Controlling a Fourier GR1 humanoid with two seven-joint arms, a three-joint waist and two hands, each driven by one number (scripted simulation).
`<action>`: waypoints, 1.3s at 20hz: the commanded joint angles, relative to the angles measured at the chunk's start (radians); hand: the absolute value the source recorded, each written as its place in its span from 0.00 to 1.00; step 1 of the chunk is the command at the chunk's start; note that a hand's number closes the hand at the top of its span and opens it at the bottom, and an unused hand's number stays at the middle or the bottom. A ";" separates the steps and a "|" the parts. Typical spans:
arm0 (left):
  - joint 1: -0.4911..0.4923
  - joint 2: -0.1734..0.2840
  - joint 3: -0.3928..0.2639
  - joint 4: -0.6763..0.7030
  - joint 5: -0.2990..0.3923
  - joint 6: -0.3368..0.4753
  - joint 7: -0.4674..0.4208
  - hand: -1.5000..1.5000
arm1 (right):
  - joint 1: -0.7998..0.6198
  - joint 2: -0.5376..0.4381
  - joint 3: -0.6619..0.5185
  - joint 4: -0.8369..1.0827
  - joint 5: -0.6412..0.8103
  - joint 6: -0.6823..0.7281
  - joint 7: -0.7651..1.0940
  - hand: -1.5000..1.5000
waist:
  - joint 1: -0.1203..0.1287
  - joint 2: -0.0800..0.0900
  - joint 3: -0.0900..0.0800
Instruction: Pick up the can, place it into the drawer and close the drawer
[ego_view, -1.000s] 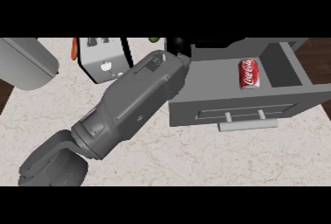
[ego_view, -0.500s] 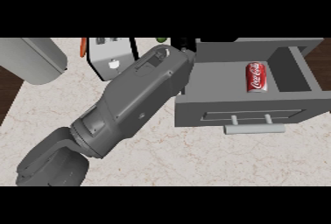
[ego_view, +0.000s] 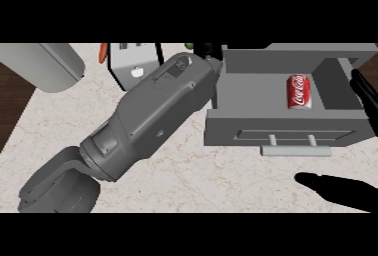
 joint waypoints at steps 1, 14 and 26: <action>0.000 0.013 0.019 0.023 -0.023 -0.010 -0.009 0.00 | -0.118 -0.013 0.081 0.185 0.173 -0.103 -0.063 0.00 | 0.009 0.001 0.000; 0.077 0.135 -0.017 -0.163 -0.093 0.049 0.153 0.00 | -0.372 -0.077 0.209 0.697 0.492 -0.263 -0.105 0.00 | 0.033 -0.008 0.000; 0.191 0.284 -0.010 -0.384 -0.160 0.070 0.233 0.00 | -0.606 -0.031 0.143 1.286 0.634 -0.595 -0.117 0.00 | 0.048 -0.004 0.001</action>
